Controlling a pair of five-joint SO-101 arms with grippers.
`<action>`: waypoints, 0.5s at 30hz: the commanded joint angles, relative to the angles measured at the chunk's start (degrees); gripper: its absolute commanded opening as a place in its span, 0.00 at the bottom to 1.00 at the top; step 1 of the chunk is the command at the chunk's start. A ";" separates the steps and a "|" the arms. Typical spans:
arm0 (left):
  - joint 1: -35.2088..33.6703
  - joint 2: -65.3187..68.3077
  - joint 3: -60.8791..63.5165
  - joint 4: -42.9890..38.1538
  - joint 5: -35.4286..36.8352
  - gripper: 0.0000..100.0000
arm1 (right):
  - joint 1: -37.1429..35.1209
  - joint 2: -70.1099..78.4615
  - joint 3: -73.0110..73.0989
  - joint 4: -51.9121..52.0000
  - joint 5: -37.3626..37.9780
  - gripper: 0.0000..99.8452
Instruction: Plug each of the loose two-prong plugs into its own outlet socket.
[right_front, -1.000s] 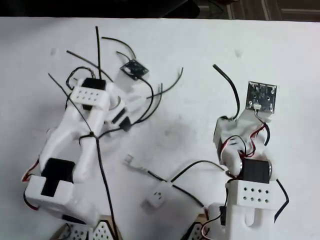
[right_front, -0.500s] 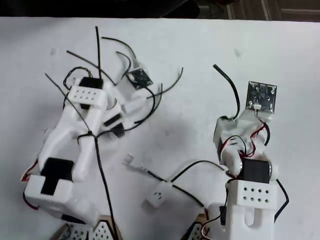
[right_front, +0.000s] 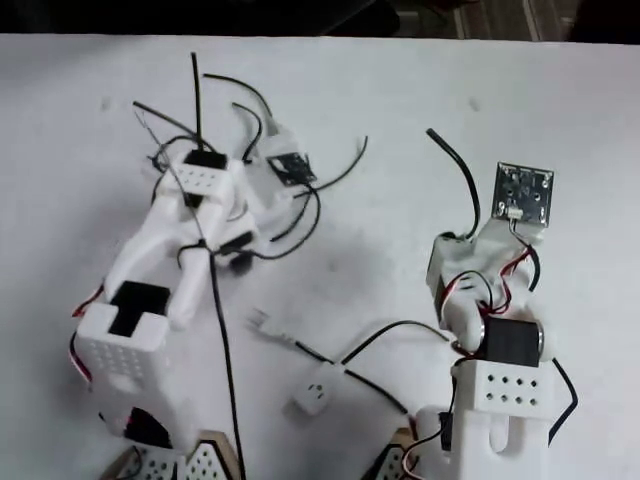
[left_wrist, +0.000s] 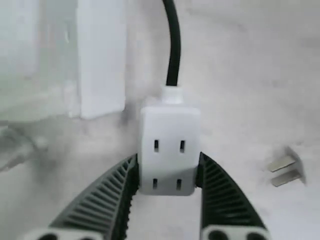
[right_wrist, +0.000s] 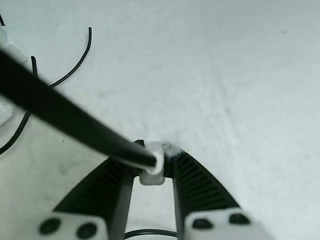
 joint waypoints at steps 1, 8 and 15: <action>4.62 -0.31 -2.46 3.87 5.63 0.02 | -0.40 0.31 -0.44 0.31 0.53 0.02; 10.86 -0.31 -2.73 2.20 15.91 0.02 | -0.40 0.31 -0.44 0.31 0.53 0.02; 12.18 -2.24 -2.81 4.31 18.29 0.10 | -0.40 -0.13 0.26 0.04 0.53 0.02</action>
